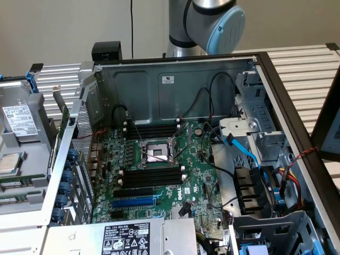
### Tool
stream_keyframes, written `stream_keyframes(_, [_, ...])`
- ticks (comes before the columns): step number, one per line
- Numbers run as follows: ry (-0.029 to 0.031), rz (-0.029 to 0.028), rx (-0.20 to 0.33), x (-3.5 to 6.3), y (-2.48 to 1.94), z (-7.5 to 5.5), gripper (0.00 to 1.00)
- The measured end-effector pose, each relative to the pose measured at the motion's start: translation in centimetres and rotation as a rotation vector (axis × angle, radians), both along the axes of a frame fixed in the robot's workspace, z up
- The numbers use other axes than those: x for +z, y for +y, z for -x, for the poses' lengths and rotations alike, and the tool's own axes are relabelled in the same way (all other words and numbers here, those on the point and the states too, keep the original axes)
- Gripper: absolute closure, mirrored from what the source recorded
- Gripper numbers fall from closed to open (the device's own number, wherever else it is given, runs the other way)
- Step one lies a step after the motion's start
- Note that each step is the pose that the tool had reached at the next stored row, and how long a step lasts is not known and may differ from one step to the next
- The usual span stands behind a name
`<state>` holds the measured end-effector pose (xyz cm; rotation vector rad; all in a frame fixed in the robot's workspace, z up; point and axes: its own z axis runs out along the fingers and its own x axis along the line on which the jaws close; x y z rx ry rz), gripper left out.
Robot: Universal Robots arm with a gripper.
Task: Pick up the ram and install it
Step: 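Pick up the ram and move it above insertion slot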
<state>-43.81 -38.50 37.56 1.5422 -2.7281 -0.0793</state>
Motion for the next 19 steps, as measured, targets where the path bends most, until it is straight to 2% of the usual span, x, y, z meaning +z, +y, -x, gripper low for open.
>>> stream_keyframes(15, [-0.0001, 0.0001, 0.272, -0.38, 0.01, 0.00, 0.89])
stream_keyframes(19, [0.0002, 0.0034, 0.344, -0.46, 0.01, 0.01, 0.89])
